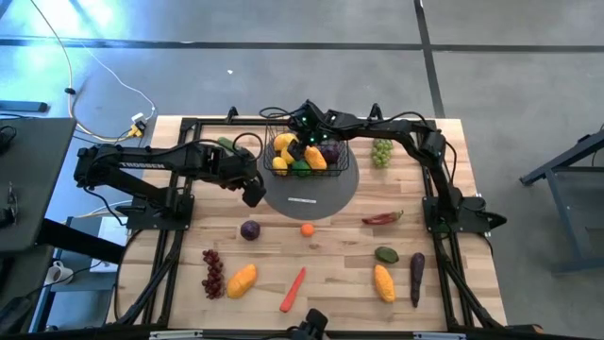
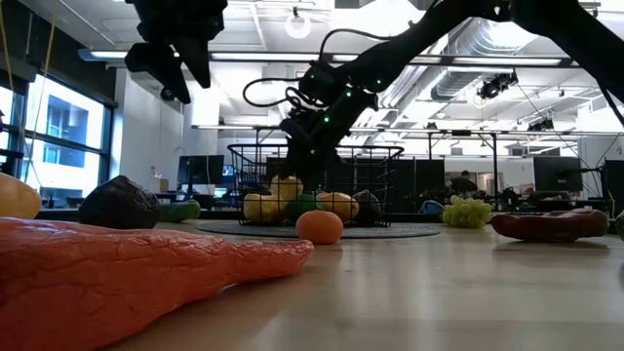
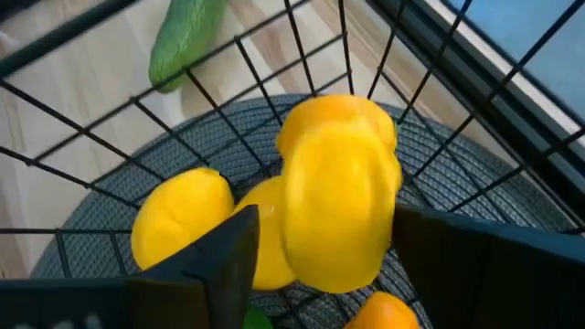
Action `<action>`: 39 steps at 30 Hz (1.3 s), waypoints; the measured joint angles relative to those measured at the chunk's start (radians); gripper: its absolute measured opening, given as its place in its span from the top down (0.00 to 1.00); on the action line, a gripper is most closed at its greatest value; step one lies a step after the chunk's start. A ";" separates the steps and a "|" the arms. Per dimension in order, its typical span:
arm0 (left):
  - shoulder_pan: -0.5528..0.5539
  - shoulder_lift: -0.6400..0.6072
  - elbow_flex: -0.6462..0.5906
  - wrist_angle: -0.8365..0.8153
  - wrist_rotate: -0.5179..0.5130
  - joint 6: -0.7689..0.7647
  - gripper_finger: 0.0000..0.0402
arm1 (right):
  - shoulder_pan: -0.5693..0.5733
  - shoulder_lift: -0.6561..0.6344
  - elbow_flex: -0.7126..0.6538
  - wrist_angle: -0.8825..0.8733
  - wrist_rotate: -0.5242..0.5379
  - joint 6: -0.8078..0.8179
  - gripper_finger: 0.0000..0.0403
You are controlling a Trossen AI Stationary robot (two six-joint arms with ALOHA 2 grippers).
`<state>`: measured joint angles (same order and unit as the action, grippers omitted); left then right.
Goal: Build produce basket
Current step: Put the yellow lemon into the basket, then put the black plum into the basket
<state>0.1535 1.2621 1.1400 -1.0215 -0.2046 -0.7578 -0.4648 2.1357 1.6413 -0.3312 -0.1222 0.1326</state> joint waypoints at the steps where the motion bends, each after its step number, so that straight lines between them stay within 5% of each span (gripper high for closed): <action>1: 0.000 0.000 0.000 0.000 0.004 -0.001 0.35 | 0.000 0.000 0.000 -0.002 0.000 0.000 0.41; 16: 0.004 0.001 0.000 -0.070 0.103 -0.145 0.24 | -0.009 -0.017 0.099 -0.215 -0.010 -0.027 0.37; 25: -0.096 0.001 0.000 -0.071 0.109 -0.285 0.24 | -0.009 -0.017 0.245 -0.391 -0.001 -0.037 0.37; 39: -0.268 0.070 0.000 -0.081 0.067 -0.278 0.24 | 0.016 -0.017 0.383 -0.675 0.012 0.050 0.37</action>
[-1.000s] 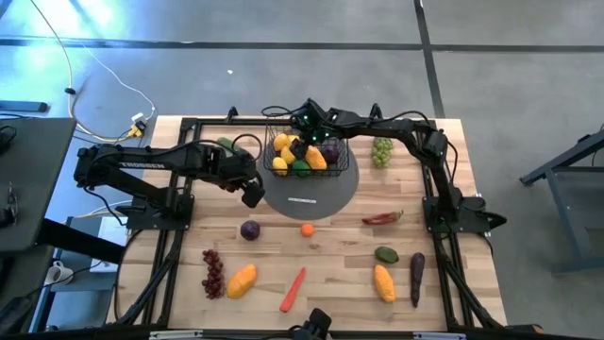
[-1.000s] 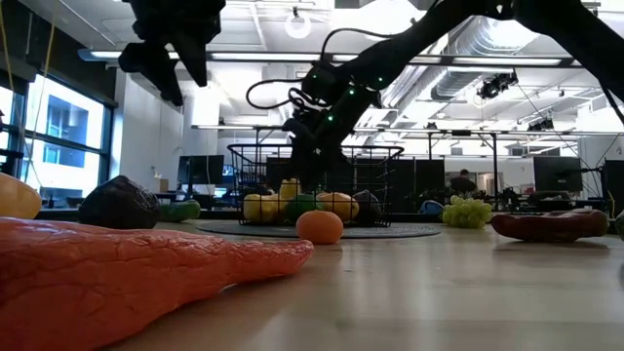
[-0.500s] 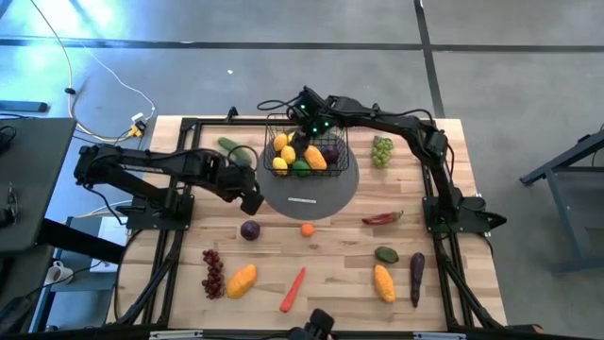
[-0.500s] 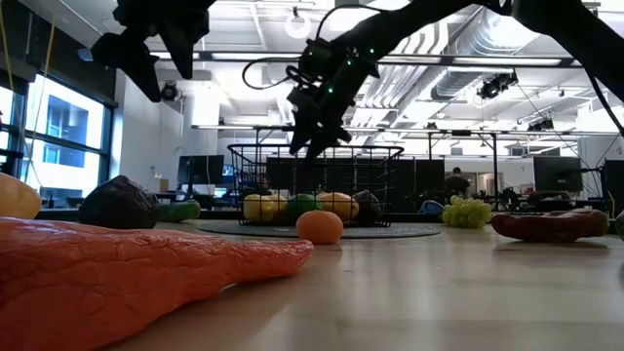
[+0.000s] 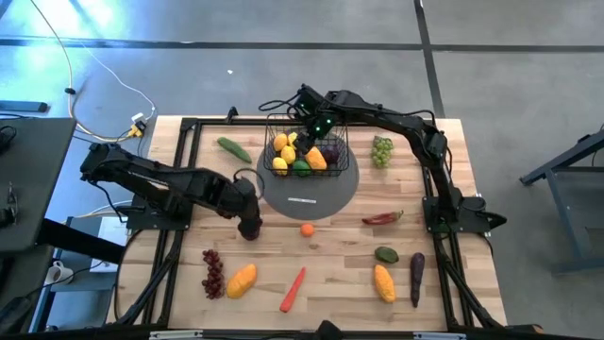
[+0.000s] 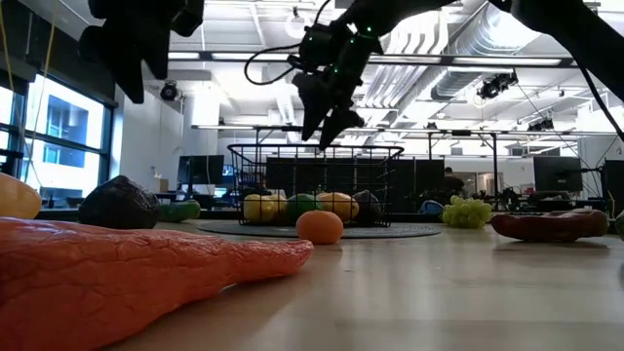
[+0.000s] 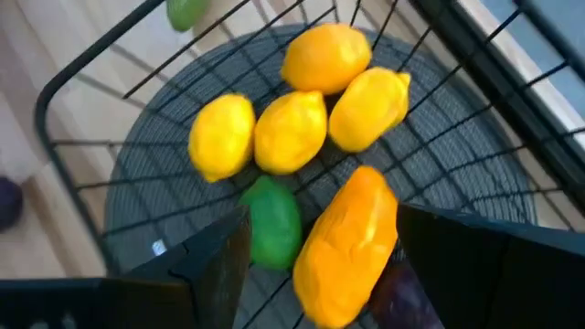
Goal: Build produce basket
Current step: Put the black plum into the basket
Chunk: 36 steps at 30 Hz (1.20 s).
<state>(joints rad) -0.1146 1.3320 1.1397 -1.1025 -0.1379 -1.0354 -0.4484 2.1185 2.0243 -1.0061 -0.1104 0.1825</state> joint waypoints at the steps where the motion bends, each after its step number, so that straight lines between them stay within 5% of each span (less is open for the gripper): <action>1: -0.013 0.010 0.000 0.001 0.001 0.007 0.24 | 0.005 0.000 0.008 -0.013 0.000 0.000 0.37; 16: -0.078 0.212 0.000 0.012 0.028 0.025 0.25 | 0.075 0.000 0.189 -0.236 0.140 0.010 0.37; 36: -0.056 0.414 0.000 0.061 0.051 0.016 0.25 | 0.105 0.000 0.208 -0.334 0.190 0.027 0.37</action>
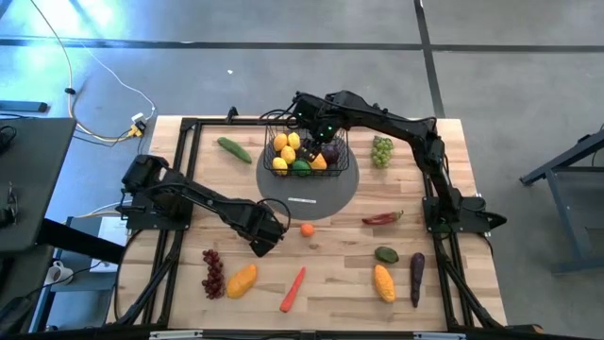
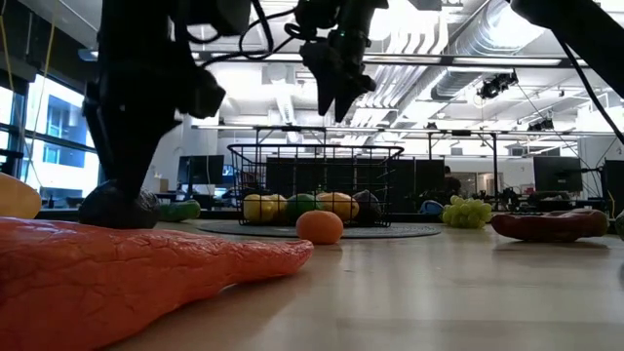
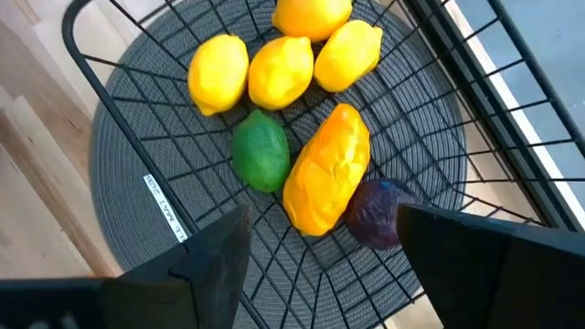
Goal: Build produce basket
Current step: Put the black plum into the basket
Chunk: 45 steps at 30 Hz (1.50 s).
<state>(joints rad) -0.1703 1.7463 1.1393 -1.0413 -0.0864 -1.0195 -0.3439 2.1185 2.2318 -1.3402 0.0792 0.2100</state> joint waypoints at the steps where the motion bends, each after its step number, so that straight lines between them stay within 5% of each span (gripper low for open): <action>1: 0.000 0.011 0.000 -0.001 0.000 0.000 0.25 | 0.000 0.000 0.000 -0.004 0.000 0.000 0.37; 13: 0.001 0.125 0.000 0.031 -0.009 0.031 0.25 | 0.005 0.000 0.000 -0.057 0.000 -0.007 0.37; 20: -0.001 0.122 0.000 0.033 -0.013 0.046 0.35 | 0.005 0.000 0.000 -0.066 0.001 -0.031 0.37; 30: 0.020 0.017 0.000 0.072 -0.020 0.081 0.38 | 0.004 -0.074 -0.002 -0.069 0.080 -0.047 0.37; 45: 0.185 -0.165 0.001 0.385 -0.153 0.237 0.38 | -0.010 -0.209 -0.002 -0.063 0.279 -0.084 0.37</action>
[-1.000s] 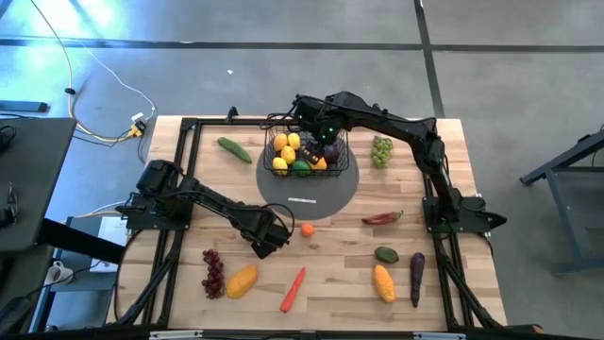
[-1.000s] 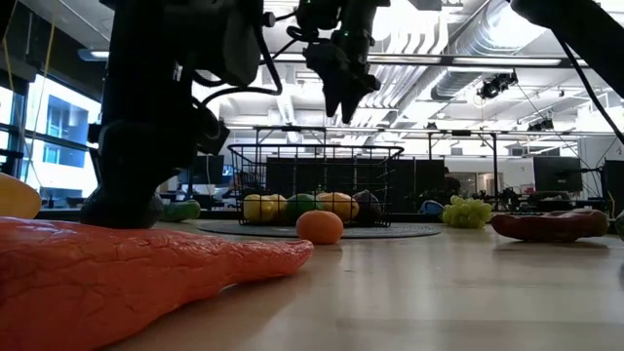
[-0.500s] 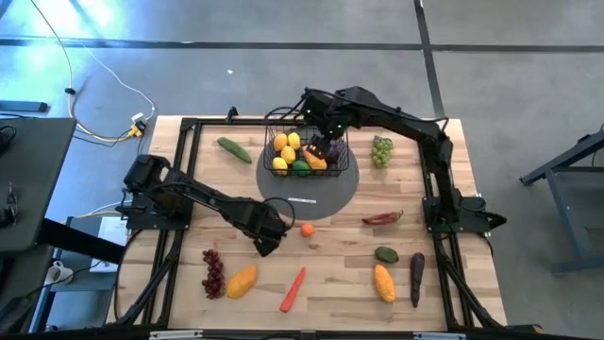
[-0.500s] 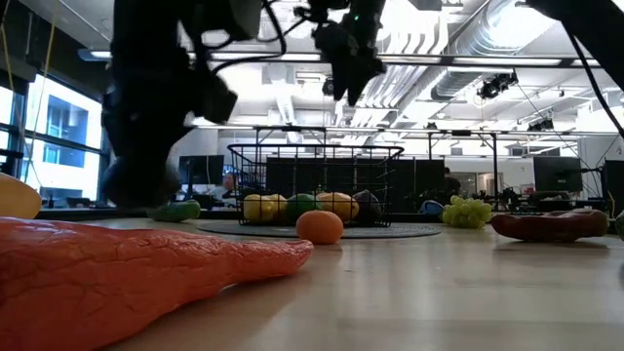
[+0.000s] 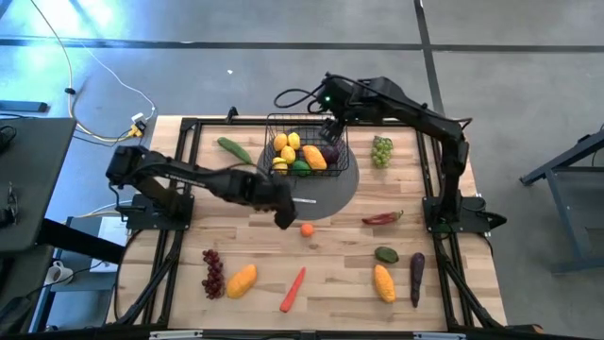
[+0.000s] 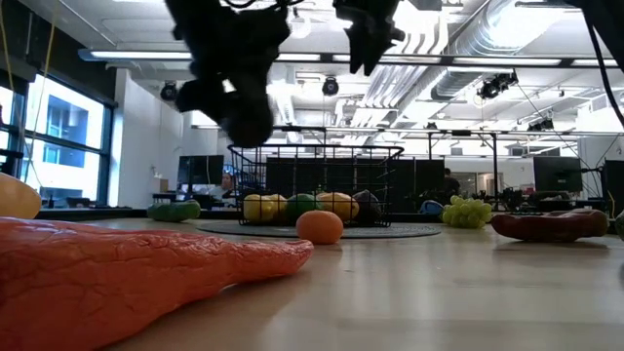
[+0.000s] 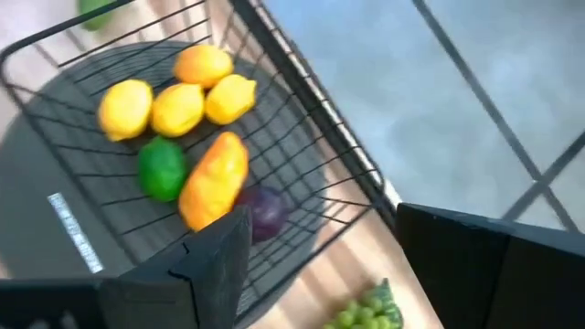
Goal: Build produce basket
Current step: Put the black plum into the basket
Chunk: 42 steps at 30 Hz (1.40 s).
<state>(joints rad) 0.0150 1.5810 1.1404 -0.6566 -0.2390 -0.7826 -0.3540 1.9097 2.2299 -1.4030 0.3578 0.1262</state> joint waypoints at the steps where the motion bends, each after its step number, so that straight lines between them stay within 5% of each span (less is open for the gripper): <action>1: 0.014 -0.005 0.000 0.028 -0.002 0.016 0.39 | -0.004 -0.004 0.000 0.002 0.006 -0.006 0.37; 14: 0.235 -0.015 0.000 0.374 -0.006 0.224 0.39 | -0.081 -0.025 0.000 0.051 0.069 -0.075 0.37; 27: 0.443 -0.015 0.000 0.619 0.134 0.347 0.39 | -0.113 -0.025 0.000 0.096 0.068 -0.069 0.37; 42: 0.552 0.015 0.000 0.841 0.150 0.552 0.36 | -0.109 -0.025 0.000 0.099 0.052 0.171 0.37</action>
<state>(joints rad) 0.5666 1.5959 1.1404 0.1844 -0.0895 -0.2309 -0.4627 1.8843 2.2299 -1.3039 0.4093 0.2970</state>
